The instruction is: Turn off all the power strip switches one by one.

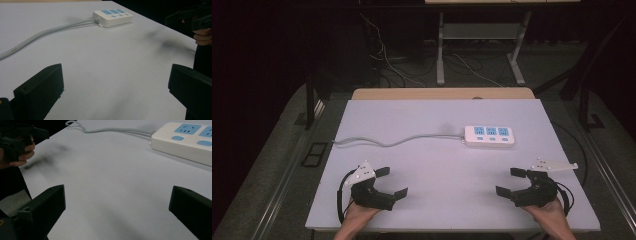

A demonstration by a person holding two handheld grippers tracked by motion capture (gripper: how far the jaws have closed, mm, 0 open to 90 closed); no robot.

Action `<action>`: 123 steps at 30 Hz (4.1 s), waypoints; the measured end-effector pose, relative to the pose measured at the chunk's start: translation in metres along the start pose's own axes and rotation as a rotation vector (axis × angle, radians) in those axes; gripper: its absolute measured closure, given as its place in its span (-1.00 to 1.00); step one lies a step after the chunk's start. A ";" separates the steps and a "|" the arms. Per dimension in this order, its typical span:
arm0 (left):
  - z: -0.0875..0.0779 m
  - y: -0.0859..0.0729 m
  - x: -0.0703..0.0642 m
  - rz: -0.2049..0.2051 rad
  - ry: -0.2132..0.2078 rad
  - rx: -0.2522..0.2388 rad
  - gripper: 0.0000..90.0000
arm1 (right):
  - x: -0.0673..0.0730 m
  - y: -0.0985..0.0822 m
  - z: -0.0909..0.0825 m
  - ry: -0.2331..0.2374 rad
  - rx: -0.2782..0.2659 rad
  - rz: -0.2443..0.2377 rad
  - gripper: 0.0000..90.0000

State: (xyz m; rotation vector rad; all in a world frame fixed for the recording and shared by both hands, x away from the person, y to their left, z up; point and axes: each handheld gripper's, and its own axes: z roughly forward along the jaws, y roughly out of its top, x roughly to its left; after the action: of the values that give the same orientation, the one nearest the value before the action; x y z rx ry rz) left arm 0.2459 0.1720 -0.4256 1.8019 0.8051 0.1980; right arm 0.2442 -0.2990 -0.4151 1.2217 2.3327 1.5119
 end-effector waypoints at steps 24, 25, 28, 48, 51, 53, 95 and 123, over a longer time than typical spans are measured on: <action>0.001 0.000 0.001 0.001 -0.006 0.007 -1.00 | 0.003 0.008 -0.003 -0.004 0.025 -0.022 -0.99; 0.001 0.000 0.001 0.001 -0.006 0.007 -1.00 | 0.004 0.008 -0.004 -0.005 0.026 -0.018 -0.99; 0.001 -0.001 0.001 -0.001 -0.003 0.012 -1.00 | 0.004 0.011 -0.004 -0.008 0.034 -0.022 -0.99; 0.001 -0.003 0.001 -0.021 -0.002 0.020 -1.00 | -0.006 0.036 -0.008 -0.004 0.091 -0.035 -0.99; 0.001 -0.003 0.002 -0.023 0.000 0.020 -1.00 | -0.010 0.039 -0.011 -0.001 0.087 -0.026 -0.99; 0.001 -0.003 0.002 -0.022 0.000 0.021 -1.00 | -0.014 0.041 -0.013 -0.002 0.085 -0.021 -0.99; 0.003 -0.004 0.004 -0.030 -0.003 0.035 -1.00 | -0.057 0.091 0.001 -0.018 0.192 -0.042 -0.99; 0.003 -0.005 0.004 -0.024 -0.001 0.029 -1.00 | -0.081 0.114 0.026 -0.092 0.308 -0.063 -0.99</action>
State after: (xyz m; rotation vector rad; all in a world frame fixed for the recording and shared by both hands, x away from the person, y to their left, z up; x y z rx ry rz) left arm 0.2487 0.1729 -0.4327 1.8183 0.8319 0.1708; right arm 0.3750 -0.3137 -0.3621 1.2346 2.5828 1.0812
